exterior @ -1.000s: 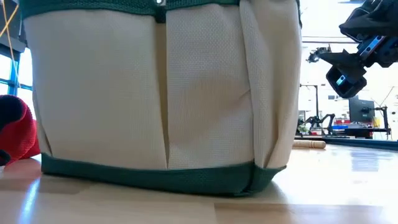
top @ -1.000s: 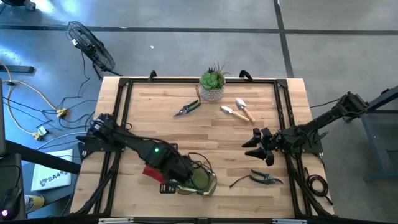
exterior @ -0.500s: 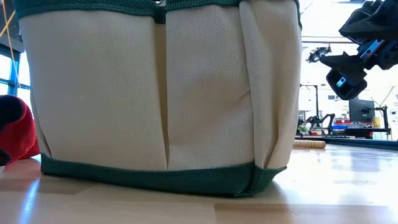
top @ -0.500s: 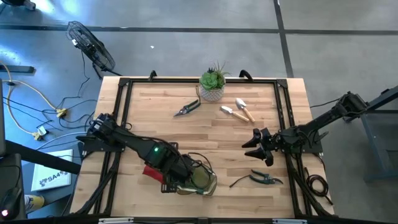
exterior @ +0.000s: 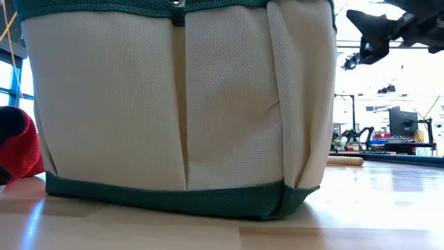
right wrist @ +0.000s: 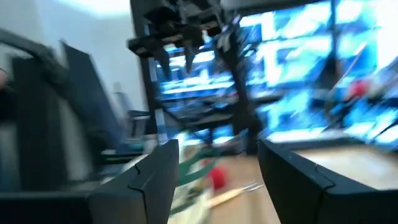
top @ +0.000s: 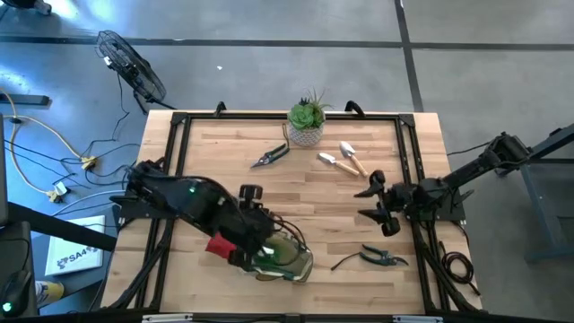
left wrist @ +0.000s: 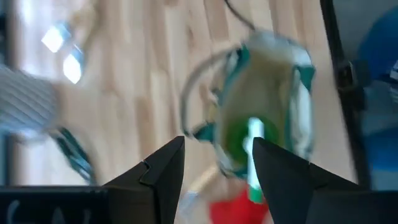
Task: Pick & Place Garden tools in Gardening bag
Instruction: Put the right brown trowel into the gardening bag
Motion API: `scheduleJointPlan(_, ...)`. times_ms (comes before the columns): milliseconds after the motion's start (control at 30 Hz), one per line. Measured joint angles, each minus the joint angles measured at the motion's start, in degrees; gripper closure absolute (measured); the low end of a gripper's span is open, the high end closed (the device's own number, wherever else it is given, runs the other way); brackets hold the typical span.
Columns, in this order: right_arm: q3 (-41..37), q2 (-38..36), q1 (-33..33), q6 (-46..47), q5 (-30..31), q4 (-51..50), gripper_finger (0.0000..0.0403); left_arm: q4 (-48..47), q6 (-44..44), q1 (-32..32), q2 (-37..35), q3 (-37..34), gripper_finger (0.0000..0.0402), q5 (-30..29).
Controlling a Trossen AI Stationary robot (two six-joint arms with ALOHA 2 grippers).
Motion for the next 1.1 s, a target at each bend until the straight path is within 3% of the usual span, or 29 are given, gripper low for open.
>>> scheduleJointPlan(133,0.72,0.0,0.0,-9.36,9.85,-1.81,0.0192,0.83,4.89,0.02,-3.09,-1.53,0.022,-10.24)
scheduleJointPlan(300,2.03,0.11,-0.02,-7.75,26.26,-11.99,0.0192,-0.35,3.56,0.09,-3.98,-1.55,0.022,-24.74)
scheduleJointPlan(500,2.14,0.11,-0.69,10.94,43.5,-24.91,0.0192,-0.3,1.26,0.42,-4.09,-1.62,0.022,-24.33)
scheduleJointPlan(567,2.15,0.11,-1.29,18.98,43.72,-28.32,0.0192,-0.3,-0.12,0.46,-4.09,-2.0,0.022,-22.51)
scheduleJointPlan(700,2.22,0.11,-2.04,30.84,37.51,-34.01,0.0192,-0.28,-2.17,0.37,-4.07,-3.68,0.022,-20.34)
scheduleJointPlan(800,2.23,0.11,-2.03,31.37,33.8,-35.87,0.0192,-0.25,-4.57,0.35,-4.07,-5.66,0.022,-16.76)
scheduleJointPlan(933,3.55,0.11,-2.68,31.27,33.41,-38.46,0.0192,-0.26,-6.69,0.37,-4.07,-9.27,0.022,-11.38)
scheduleJointPlan(1100,10.12,0.13,-6.69,31.88,33.01,-55.62,0.0192,-0.27,-6.86,0.35,-4.02,-13.57,0.022,-10.07)
